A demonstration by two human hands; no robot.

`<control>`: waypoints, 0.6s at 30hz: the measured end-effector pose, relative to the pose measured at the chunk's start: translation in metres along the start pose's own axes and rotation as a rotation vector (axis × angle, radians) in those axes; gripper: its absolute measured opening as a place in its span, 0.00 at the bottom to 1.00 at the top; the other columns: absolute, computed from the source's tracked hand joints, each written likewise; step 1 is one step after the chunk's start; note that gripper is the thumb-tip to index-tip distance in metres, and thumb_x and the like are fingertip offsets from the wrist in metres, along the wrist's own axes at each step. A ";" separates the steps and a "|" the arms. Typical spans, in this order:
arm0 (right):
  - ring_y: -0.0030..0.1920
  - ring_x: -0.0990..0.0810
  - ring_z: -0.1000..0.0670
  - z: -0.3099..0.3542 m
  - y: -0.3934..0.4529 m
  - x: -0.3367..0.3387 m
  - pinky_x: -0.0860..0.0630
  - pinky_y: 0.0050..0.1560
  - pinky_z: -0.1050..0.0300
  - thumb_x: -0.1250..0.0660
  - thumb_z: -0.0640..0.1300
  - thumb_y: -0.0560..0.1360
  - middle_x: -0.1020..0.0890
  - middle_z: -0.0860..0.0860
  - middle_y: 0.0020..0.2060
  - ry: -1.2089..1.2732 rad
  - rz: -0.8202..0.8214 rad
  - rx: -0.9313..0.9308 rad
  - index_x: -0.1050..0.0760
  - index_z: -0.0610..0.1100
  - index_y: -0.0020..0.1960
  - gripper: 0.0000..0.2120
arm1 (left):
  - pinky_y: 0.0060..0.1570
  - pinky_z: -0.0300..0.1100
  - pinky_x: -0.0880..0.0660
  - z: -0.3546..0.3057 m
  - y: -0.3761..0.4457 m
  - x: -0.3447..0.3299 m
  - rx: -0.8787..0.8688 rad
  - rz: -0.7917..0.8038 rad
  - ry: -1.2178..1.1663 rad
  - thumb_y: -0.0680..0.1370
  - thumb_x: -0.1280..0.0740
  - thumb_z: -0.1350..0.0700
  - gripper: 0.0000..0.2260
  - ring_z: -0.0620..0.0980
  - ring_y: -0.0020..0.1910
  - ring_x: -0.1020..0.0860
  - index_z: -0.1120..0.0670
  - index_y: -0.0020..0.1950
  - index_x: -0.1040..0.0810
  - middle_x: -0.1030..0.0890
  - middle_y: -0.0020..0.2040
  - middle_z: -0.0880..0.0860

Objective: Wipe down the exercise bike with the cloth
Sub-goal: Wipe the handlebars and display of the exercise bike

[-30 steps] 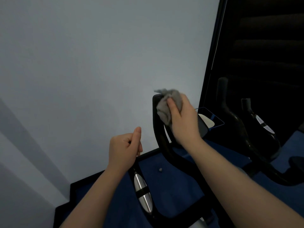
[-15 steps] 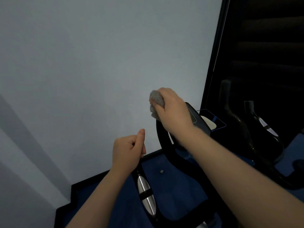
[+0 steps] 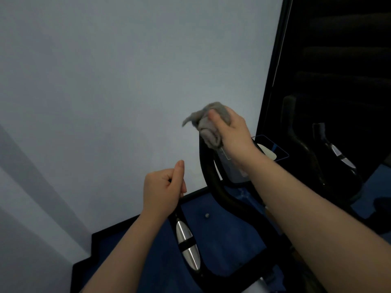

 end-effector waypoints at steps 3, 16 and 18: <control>0.50 0.18 0.51 -0.034 -0.038 0.011 0.21 0.57 0.49 0.36 0.45 0.80 0.16 0.49 0.46 0.026 -0.139 -0.092 0.22 0.47 0.54 0.06 | 0.29 0.35 0.28 0.001 -0.002 -0.003 0.004 -0.001 -0.005 0.78 0.43 0.40 0.28 0.45 0.20 0.26 0.47 0.18 0.28 0.25 0.20 0.49; 0.38 0.20 0.57 -0.036 -0.048 0.012 0.22 0.44 0.57 0.34 0.47 0.79 0.19 0.57 0.34 -0.209 -0.079 -0.065 0.22 0.50 0.43 0.06 | 0.29 0.33 0.29 -0.001 0.000 -0.002 -0.012 -0.011 0.013 0.78 0.43 0.42 0.28 0.44 0.20 0.26 0.46 0.18 0.30 0.26 0.19 0.47; 0.37 0.21 0.58 -0.030 -0.042 0.017 0.23 0.42 0.59 0.34 0.47 0.79 0.19 0.57 0.33 -0.201 -0.117 -0.041 0.23 0.51 0.41 0.08 | 0.29 0.32 0.30 -0.002 0.000 -0.002 -0.011 -0.010 0.007 0.78 0.42 0.41 0.28 0.44 0.20 0.26 0.45 0.18 0.30 0.25 0.19 0.47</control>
Point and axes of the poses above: each hand's wrist, its own y-axis towards the middle knuckle, its own x-axis out of the back of the hand, z = x × y, the point moved 8 cm from there along y, towards the middle knuckle
